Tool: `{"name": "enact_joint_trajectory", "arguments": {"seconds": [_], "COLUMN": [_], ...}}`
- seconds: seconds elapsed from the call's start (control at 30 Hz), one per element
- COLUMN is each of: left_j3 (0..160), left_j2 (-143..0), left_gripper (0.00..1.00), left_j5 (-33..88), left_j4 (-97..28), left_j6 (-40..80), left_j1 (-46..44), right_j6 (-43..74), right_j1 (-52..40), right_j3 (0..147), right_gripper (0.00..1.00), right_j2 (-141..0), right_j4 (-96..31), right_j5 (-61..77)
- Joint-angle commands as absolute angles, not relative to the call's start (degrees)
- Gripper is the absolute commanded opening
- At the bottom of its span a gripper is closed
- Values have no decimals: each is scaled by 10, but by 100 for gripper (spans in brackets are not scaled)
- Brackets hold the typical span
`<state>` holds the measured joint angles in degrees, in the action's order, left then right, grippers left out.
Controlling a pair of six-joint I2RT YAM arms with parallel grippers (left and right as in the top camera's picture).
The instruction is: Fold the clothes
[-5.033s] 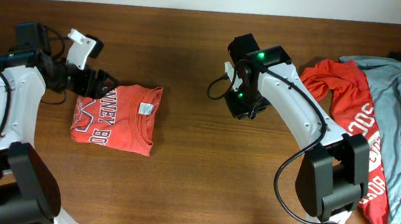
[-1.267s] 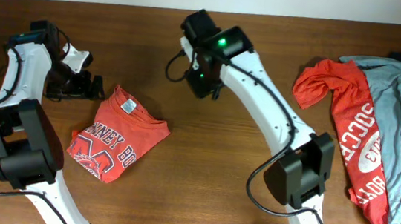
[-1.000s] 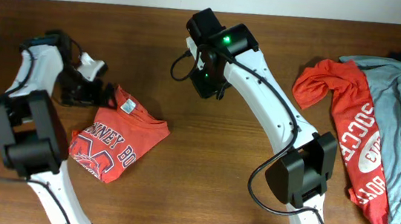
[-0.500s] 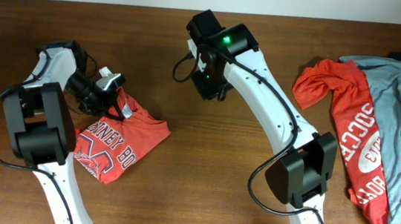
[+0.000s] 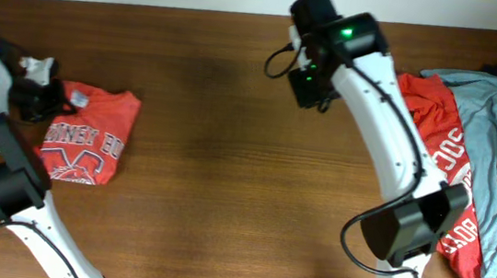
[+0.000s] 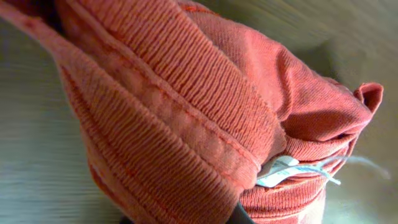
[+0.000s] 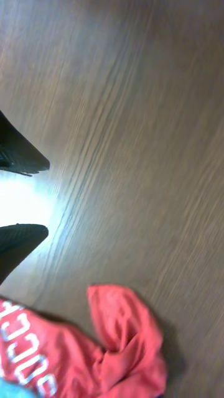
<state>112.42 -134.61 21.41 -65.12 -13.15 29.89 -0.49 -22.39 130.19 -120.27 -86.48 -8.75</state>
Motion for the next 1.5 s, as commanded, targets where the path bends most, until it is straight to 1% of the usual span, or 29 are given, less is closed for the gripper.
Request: {"name": "enact_joint_trajectory", "arguments": {"seconds": [0.0,0.2,0.23,0.27,0.3,0.4,0.53,0.67,0.77,0.83,0.87,0.97,1.03,1.07,1.1,1.27,1.47], "left_j3": [1134,1134,1134,1136,1143,1176,1257,1304,1308,1308,1308,1308,1308,1308,1308,1307,1306], "left_j2": [-1348,-1348,-1348,-1348,-1348,-1348,-1334,-1293,-1258,-1230,-1221,-1200,-1194,-1194,-1195,-1192,-1155], "left_gripper": [1,6,8,28,100,100,100,100,100,100,100,100,100,100,100,100,100], "left_j5": [209,138,138,136,121,83,81,130,147,148,148,138,109,102,102,102,91], "left_j4": [-620,-606,-605,-605,-616,-662,-719,-745,-751,-755,-755,-757,-761,-763,-768,-807,-861], "left_j6": [-90,-90,-90,-90,-90,-72,-58,-58,-58,-59,-59,-66,-73,-73,-73,-74,-74], "left_j1": [322,346,349,352,356,363,363,349,324,290,274,218,178,157,145,98,91], "right_j6": [-7,-7,-7,-7,-7,-7,-6,5,5,4,4,4,4,4,4,2,3], "right_j1": [-212,-202,-201,-201,-201,-199,-182,-156,-131,-101,-91,-64,-45,-34,-28,-10,-11], "right_j3": [1312,1312,1312,1312,1312,1312,1313,1313,1313,1313,1313,1313,1313,1313,1313,1313,1313], "right_gripper": [33,33,33,33,33,32,32,32,33,51,59,60,71,94,99,99,100], "right_j2": [-1187,-1187,-1187,-1187,-1187,-1187,-1178,-1157,-1140,-1134,-1134,-1136,-1136,-1136,-1136,-1133,-1085], "right_j4": [-871,-871,-871,-871,-872,-872,-872,-859,-842,-829,-827,-826,-824,-821,-820,-850,-875], "right_j5": [-97,-97,-97,-97,-97,-97,-97,-89,-40,46,73,110,119,119,120,120,94]}}
